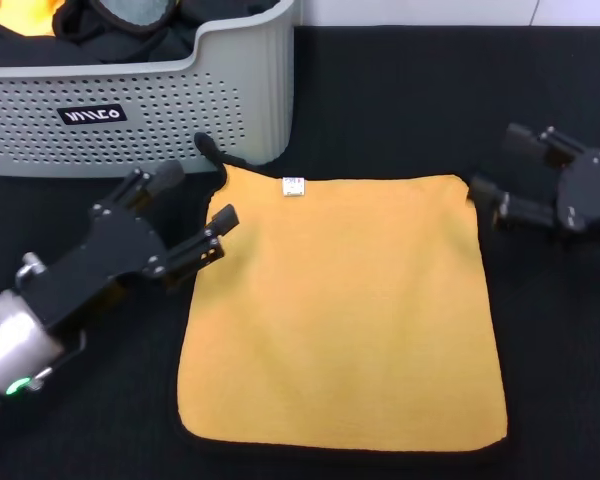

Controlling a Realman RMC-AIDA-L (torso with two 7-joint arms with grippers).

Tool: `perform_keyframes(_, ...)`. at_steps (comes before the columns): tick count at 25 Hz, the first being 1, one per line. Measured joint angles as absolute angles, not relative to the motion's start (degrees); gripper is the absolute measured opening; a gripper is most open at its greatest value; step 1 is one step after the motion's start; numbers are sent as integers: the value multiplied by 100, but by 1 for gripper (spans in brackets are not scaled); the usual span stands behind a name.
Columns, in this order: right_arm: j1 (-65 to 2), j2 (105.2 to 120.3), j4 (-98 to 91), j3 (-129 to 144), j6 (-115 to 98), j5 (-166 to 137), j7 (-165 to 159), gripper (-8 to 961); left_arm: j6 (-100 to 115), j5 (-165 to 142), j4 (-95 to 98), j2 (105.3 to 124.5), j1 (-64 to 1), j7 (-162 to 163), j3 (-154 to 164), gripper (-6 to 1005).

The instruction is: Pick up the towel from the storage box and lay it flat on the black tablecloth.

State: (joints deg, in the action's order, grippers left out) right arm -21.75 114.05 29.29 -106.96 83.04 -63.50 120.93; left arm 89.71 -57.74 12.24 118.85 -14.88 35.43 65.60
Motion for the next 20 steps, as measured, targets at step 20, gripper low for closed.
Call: perform_keyframes(20,-2278,11077,4406,-10382,10287,-8141,10885,885,10639,-7715,2420,11715,-1632,5465,6592,875)
